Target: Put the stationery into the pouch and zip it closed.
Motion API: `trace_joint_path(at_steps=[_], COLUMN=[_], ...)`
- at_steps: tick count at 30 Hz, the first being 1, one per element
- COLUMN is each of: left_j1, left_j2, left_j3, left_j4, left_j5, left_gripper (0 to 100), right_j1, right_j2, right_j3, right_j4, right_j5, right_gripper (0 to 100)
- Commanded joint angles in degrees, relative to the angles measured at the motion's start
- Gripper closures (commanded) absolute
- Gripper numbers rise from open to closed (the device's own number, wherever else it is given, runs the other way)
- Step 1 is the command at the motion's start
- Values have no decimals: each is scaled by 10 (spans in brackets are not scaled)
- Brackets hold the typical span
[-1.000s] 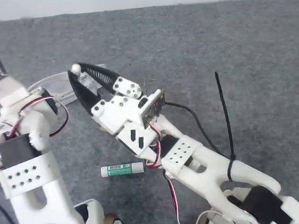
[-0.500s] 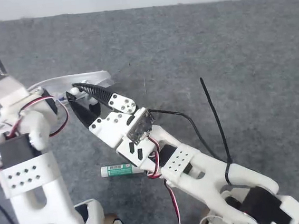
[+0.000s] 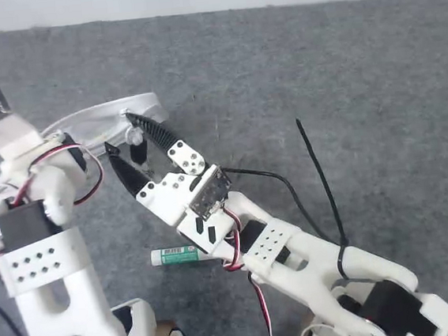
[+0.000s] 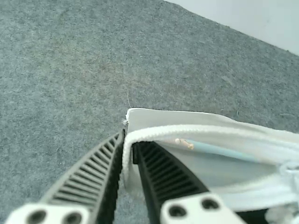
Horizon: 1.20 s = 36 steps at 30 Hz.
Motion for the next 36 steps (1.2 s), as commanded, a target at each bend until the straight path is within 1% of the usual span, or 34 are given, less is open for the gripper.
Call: trace_joint_path(at_steps=[1,5,8,11,18,23,27,29,31,36], left_j1=[-2,-3,-2,-3,-6,-41,-42,-42,-45,-82], left_j2=[-3,-3,-3,-3,-3,-3,-3,-3,-4,-40], left_j3=[-3,-3,-3,-3,-2,-5,-5,-5,-6,-1], left_j4=[-13,-13,-13,-13,-11,-13,-13,-13,-13,-12], left_j5=[-4,-4,-4,-4,-2,-1,0,0,0,22], left_gripper=[989,989,989,989,989,989,989,989,989,989], right_j1=[-4,-1,3,13,64,74,73,73,73,61], right_j2=[-14,-39,-79,-126,-258,-322,-327,-315,-293,-201], right_j3=[-4,2,6,6,4,4,0,-11,-35,-100], right_j4=[2,9,58,133,357,512,597,643,694,801], right_j5=[10,11,36,42,41,41,44,64,80,82], right_gripper=[876,894,890,890,889,890,890,890,890,890])
